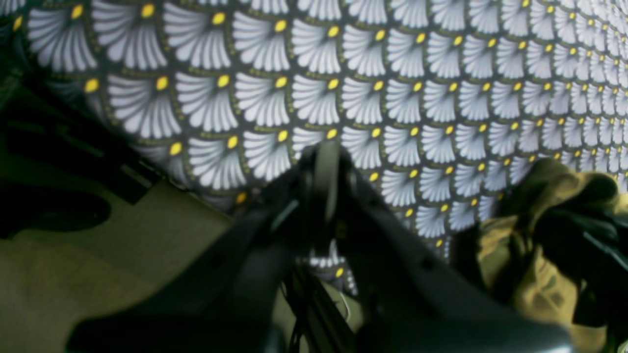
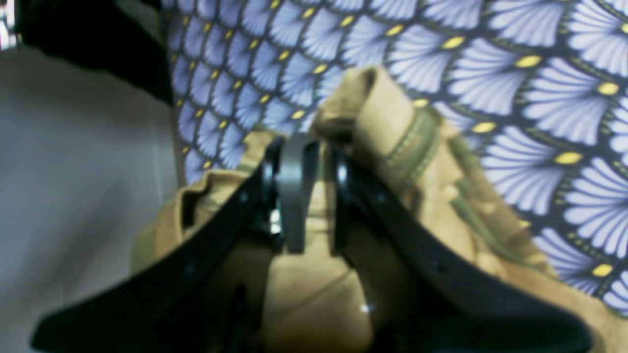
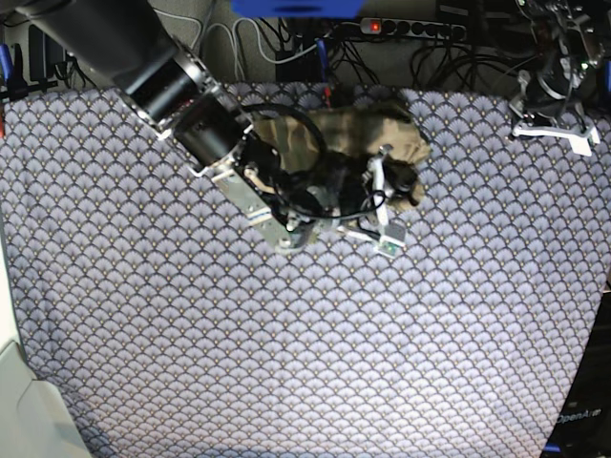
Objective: Fold the T-shirt properly
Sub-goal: 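Open the right gripper and pull it back off the bundle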
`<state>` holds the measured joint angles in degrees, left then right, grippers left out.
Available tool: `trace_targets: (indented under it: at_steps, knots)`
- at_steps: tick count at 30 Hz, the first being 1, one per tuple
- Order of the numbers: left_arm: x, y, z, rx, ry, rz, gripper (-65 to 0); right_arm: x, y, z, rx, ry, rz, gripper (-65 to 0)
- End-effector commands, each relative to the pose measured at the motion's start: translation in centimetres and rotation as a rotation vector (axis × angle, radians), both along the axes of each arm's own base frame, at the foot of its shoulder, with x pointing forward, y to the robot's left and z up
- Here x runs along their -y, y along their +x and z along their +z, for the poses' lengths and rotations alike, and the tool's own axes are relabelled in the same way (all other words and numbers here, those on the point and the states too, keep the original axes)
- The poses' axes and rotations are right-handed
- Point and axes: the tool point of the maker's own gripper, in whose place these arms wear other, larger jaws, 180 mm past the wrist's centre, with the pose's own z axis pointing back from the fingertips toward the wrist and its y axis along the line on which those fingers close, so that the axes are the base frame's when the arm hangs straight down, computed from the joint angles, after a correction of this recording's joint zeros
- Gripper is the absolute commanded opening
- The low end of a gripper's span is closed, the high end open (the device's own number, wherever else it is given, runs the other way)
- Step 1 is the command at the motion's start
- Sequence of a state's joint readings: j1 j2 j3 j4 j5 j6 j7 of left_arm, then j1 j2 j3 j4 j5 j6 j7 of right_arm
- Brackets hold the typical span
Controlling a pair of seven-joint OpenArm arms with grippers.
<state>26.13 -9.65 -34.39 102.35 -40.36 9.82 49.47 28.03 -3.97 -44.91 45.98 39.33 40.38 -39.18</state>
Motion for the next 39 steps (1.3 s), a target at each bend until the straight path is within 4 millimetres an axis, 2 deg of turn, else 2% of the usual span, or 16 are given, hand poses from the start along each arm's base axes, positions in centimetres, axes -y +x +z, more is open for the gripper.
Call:
trace_targets:
  at_steps: [1,5,9,19,21,23,25,28,32,35,39]
  knots:
    - [-0.3,0.7,1.0,0.033,0.018,-0.007,-65.0,0.7,0.8,-0.5,0.019,-0.041,-0.003,-58.5]
    - [-0.3,0.6,0.8,0.03,0.015,-0.005,-65.0,1.1,1.9,-0.7,0.019,-0.032,-0.042,-58.5]
    - [-0.3,0.6,0.8,0.031,0.016,-0.006,-65.0,1.2,3.2,0.1,0.047,-0.029,-0.049,-58.5]
    - [-0.1,0.7,0.9,0.034,0.016,-0.008,-65.0,1.9,3.2,0.1,0.045,-0.053,-0.037,-58.8]
    - [-0.1,0.7,0.9,0.034,0.016,-0.008,-65.0,2.2,3.7,1.1,0.071,-0.053,-0.03,-58.8]
    - [0.4,0.8,0.8,0.032,0.008,-0.023,-65.0,2.5,4.6,3.3,0.133,-0.037,-0.019,-58.8]
    - [1.0,1.0,0.6,0.028,0.003,-0.042,-65.0,2.8,4.6,5.3,0.191,-0.032,0.003,-58.8]
    - [1.6,1.0,0.4,0.025,-0.006,-0.054,-65.0,3.1,5.2,9.3,0.311,-0.016,0.027,-58.8]
    - [2.4,1.2,0.2,0.022,-0.017,-0.076,-65.0,5.2,5.4,12.1,0.392,-0.031,-0.006,-58.8]
    - [3.5,1.3,-0.1,0.014,-0.029,-0.109,-65.0,7.5,4.9,12.5,0.423,-0.07,-0.03,-58.8]
    - [5.4,1.5,-0.6,0.003,-0.049,-0.159,-65.0,11.0,3.7,11.2,0.414,-0.117,-0.079,-58.8]
